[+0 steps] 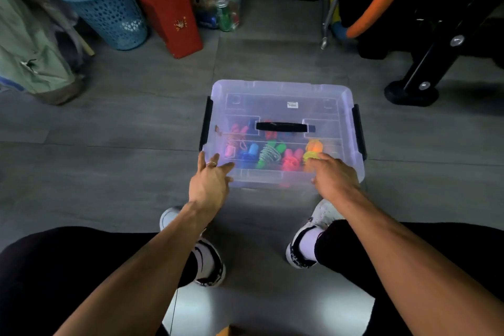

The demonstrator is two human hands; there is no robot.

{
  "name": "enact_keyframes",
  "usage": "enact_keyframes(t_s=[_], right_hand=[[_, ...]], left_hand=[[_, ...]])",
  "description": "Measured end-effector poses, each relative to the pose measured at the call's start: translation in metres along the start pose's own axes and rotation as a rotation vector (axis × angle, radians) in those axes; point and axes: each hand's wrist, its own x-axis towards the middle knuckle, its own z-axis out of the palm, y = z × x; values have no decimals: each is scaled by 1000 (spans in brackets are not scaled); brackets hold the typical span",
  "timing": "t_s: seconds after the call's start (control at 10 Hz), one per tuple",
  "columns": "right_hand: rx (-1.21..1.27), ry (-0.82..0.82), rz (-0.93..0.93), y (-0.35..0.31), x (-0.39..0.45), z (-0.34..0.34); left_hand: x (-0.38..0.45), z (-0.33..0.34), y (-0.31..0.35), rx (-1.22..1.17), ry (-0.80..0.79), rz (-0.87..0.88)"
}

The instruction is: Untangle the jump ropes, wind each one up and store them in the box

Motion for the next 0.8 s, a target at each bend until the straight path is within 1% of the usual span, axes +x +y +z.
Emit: enact_keyframes(t_s=[0.1, 0.2, 0.3, 0.4, 0.5, 0.6, 0.7, 0.8], right_hand=[[42, 24, 59, 18, 40, -9], [80, 47, 101, 35, 83, -21], [91, 78, 108, 55, 125, -29], [64, 78, 103, 73, 160, -40], [106, 121, 72, 89, 192, -47], [235, 189, 23, 99, 209, -55], [407, 242, 40, 100, 207, -66], [438, 262, 58, 91, 202, -75]], left_hand=[[38, -11, 24, 75, 22, 96], [88, -22, 44, 107, 68, 126], [141, -31, 61, 70, 59, 124], [179, -49, 81, 94, 56, 194], [205, -62, 92, 34, 51, 263], [225, -62, 90, -247, 84, 234], [234, -56, 87, -386, 132, 217], [233, -67, 92, -426, 135, 160]])
